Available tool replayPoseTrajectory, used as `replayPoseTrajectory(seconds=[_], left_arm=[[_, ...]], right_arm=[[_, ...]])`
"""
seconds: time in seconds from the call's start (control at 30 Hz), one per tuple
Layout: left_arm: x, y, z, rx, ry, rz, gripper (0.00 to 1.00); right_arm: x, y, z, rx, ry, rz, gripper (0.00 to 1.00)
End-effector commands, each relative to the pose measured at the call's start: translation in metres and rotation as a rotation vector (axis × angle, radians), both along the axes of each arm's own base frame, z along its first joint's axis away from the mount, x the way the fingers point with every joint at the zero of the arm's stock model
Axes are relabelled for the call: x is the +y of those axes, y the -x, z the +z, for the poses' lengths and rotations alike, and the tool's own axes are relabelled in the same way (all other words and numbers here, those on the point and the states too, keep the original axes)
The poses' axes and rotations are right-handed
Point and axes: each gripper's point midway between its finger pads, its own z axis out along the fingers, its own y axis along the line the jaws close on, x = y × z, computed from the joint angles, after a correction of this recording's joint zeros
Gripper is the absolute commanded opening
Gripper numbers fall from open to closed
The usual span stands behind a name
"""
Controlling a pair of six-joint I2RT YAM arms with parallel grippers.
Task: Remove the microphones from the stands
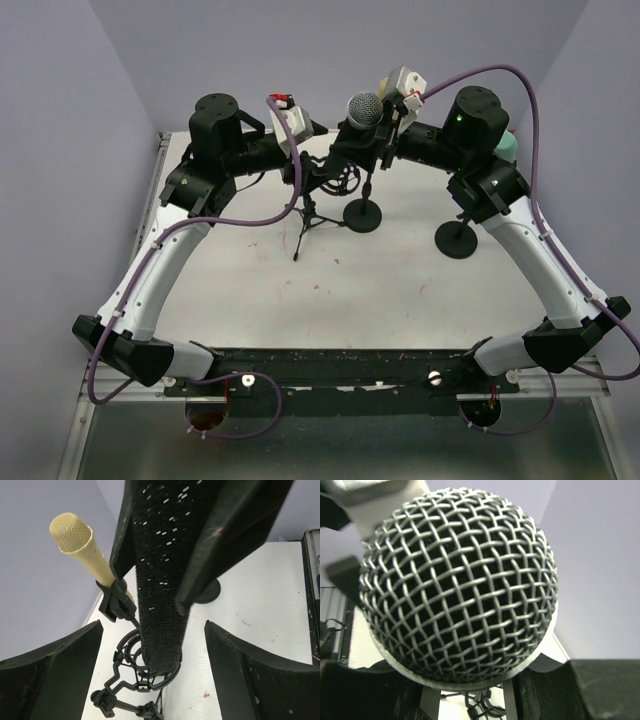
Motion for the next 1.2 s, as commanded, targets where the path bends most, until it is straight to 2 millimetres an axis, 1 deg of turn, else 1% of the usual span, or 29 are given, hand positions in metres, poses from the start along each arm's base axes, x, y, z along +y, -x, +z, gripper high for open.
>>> replayPoseTrajectory(seconds=[0.0,0.03,0.07,0.1,0.17,0.2,0.27,0.33,0.37,0.4,0.43,0.47,0.5,0.53,0.57,0.67,0.73,0.77,0.8,0.83,0.87,0.9,0.93,0.97,1.0,1.07,1.13,1.17], left_arm=[[-0.014,-0.007,-0.009,0.038,0.012,-0.037,0.87],[-0.017,-0.007,-0.006,0.033,0.016,-0.047,0.85],[-0.021,-0.008,-0.006,0.035,0.013,-0.055,0.80],[-0.024,-0.009,-0.007,0.040,0.008,-0.067,0.72],[-0.028,-0.008,-0.005,0.051,0.001,-0.092,0.51],[-0.028,-0.005,-0.004,0.063,0.000,-0.104,0.42],[-0.029,-0.002,-0.003,0.087,0.004,-0.112,0.31],[-0.027,0.002,-0.005,0.099,0.011,-0.111,0.21],[-0.026,0.003,-0.006,0.097,0.016,-0.102,0.16],[-0.023,0.006,-0.006,0.098,0.025,-0.090,0.10],[-0.021,0.005,-0.007,0.103,0.032,-0.070,0.04],[-0.019,0.005,-0.009,0.107,0.037,-0.051,0.01],[-0.016,0.004,-0.010,0.112,0.045,-0.028,0.00],[-0.014,0.003,-0.011,0.118,0.049,-0.008,0.00],[-0.012,0.002,-0.015,0.129,0.046,0.011,0.00],[-0.009,0.002,-0.025,0.155,0.029,0.039,0.00],[-0.007,0.002,-0.032,0.169,0.025,0.052,0.00],[-0.007,0.002,-0.035,0.175,0.024,0.052,0.00],[-0.006,0.004,-0.035,0.174,0.027,0.049,0.00],[-0.007,0.005,-0.035,0.175,0.032,0.041,0.00],[-0.008,0.006,-0.034,0.178,0.034,0.035,0.04],[-0.009,0.005,-0.033,0.183,0.037,0.031,0.19],[-0.010,0.005,-0.031,0.187,0.043,0.028,0.39],[-0.011,0.006,-0.027,0.187,0.054,0.024,0.53],[-0.011,0.006,-0.021,0.181,0.068,0.017,0.61],[-0.015,0.008,-0.012,0.182,0.092,-0.008,0.68],[-0.019,0.007,0.001,0.176,0.116,-0.032,0.69],[-0.022,0.009,0.005,0.201,0.131,-0.044,0.70]], right_arm=[[0.005,0.028,0.011,-0.012,-0.030,0.137,0.01],[0.007,0.027,0.011,-0.002,-0.035,0.141,0.01],[0.007,0.026,0.011,0.006,-0.041,0.139,0.01],[0.007,0.026,0.012,0.011,-0.047,0.139,0.01],[0.009,0.021,0.008,0.027,-0.049,0.125,0.01],[0.009,0.019,0.007,0.035,-0.051,0.113,0.01],[0.008,0.014,0.005,0.046,-0.058,0.085,0.01],[0.005,0.005,0.003,0.059,-0.063,0.036,0.02],[0.004,0.001,0.004,0.075,-0.074,0.007,0.05],[0.002,-0.004,0.005,0.087,-0.085,-0.028,0.11],[-0.001,-0.007,0.005,0.091,-0.091,-0.050,0.24],[-0.002,-0.010,0.006,0.091,-0.095,-0.068,0.40],[-0.004,-0.010,0.008,0.089,-0.099,-0.079,0.53],[-0.007,-0.011,0.009,0.091,-0.102,-0.092,0.62],[-0.008,-0.010,0.012,0.093,-0.106,-0.097,0.64],[-0.009,-0.007,0.023,0.101,-0.126,-0.095,0.64],[-0.010,-0.004,0.034,0.097,-0.146,-0.086,0.61],[-0.010,-0.003,0.040,0.090,-0.155,-0.086,0.55],[-0.010,-0.003,0.042,0.089,-0.156,-0.086,0.47],[-0.009,-0.005,0.040,0.092,-0.153,-0.088,0.37],[-0.009,-0.006,0.039,0.091,-0.152,-0.092,0.31],[-0.009,-0.007,0.036,0.096,-0.150,-0.092,0.24],[-0.008,-0.008,0.032,0.104,-0.149,-0.093,0.20],[-0.008,-0.008,0.030,0.104,-0.149,-0.093,0.17],[-0.006,-0.008,0.027,0.137,-0.159,-0.088,0.14],[-0.004,-0.007,0.024,0.156,-0.168,-0.074,0.11],[-0.002,-0.005,0.023,0.166,-0.173,-0.058,0.10],[-0.002,-0.004,0.024,0.167,-0.175,-0.051,0.08]])
